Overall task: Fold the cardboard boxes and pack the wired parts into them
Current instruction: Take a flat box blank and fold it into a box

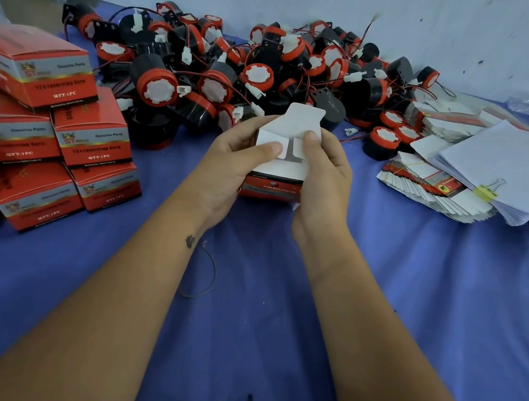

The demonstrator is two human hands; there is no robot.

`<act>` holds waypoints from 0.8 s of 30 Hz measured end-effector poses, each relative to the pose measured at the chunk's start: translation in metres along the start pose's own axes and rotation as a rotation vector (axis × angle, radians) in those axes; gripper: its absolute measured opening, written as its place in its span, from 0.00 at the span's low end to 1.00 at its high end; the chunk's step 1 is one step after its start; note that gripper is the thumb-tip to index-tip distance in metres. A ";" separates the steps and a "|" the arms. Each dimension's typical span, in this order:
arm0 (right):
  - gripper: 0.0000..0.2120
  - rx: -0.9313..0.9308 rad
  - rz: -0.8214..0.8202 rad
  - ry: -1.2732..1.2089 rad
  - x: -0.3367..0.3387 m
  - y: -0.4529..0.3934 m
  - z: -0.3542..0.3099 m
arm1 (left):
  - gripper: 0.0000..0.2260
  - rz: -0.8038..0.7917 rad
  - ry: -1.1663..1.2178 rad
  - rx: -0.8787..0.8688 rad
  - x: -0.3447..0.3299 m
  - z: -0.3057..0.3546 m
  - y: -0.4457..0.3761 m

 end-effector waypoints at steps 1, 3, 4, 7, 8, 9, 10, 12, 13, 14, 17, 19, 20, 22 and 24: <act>0.07 -0.005 -0.010 -0.001 -0.001 0.000 0.000 | 0.14 0.011 -0.011 0.005 0.002 -0.001 0.000; 0.08 -0.003 -0.036 0.017 -0.004 0.000 -0.001 | 0.14 0.039 -0.006 0.011 0.005 -0.002 0.001; 0.08 0.001 -0.049 0.030 -0.006 0.000 -0.002 | 0.13 0.052 0.009 0.015 0.006 -0.002 0.001; 0.10 0.006 -0.064 0.085 -0.009 -0.001 -0.002 | 0.13 0.102 0.126 0.022 0.010 -0.006 0.003; 0.11 0.005 -0.068 0.096 -0.010 -0.002 -0.002 | 0.13 0.123 0.155 0.024 0.012 -0.008 0.003; 0.11 0.004 -0.069 0.085 -0.010 -0.002 -0.001 | 0.13 0.141 0.160 0.026 0.014 -0.008 0.003; 0.12 0.006 -0.072 0.055 -0.010 -0.002 -0.001 | 0.14 0.161 0.142 0.023 0.016 -0.007 0.002; 0.13 0.026 -0.120 -0.001 -0.013 -0.002 -0.003 | 0.15 0.199 0.108 -0.006 0.020 -0.003 0.002; 0.13 0.039 -0.166 -0.030 -0.017 -0.002 -0.005 | 0.16 0.210 0.104 -0.020 0.021 -0.001 0.002; 0.12 0.041 -0.207 -0.069 -0.019 -0.003 -0.005 | 0.17 0.208 0.096 -0.029 0.021 0.000 0.003; 0.08 -0.036 -0.234 -0.148 -0.022 -0.002 0.001 | 0.18 0.128 0.062 -0.031 0.016 0.000 0.003; 0.02 -0.006 -0.238 -0.026 -0.022 -0.002 -0.003 | 0.18 0.080 0.097 -0.057 0.012 0.001 0.003; 0.02 0.025 -0.250 0.050 -0.023 -0.002 -0.006 | 0.17 0.071 0.117 -0.068 0.012 0.002 0.003; 0.06 0.048 -0.264 0.116 -0.023 -0.001 -0.007 | 0.13 0.068 0.071 -0.054 0.012 0.002 0.003; 0.09 0.048 -0.278 0.114 -0.023 -0.001 -0.007 | 0.11 0.066 -0.091 0.018 0.014 -0.002 0.002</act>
Point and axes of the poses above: each hand's wrist, its own y-axis away from the middle knuckle, its own x-axis out of the back of the hand, z = x × y, the point moved 10 cm from there along -y, towards the middle knuckle, and after that the axes turned 13 degrees about -z, right-handed, at the moved point
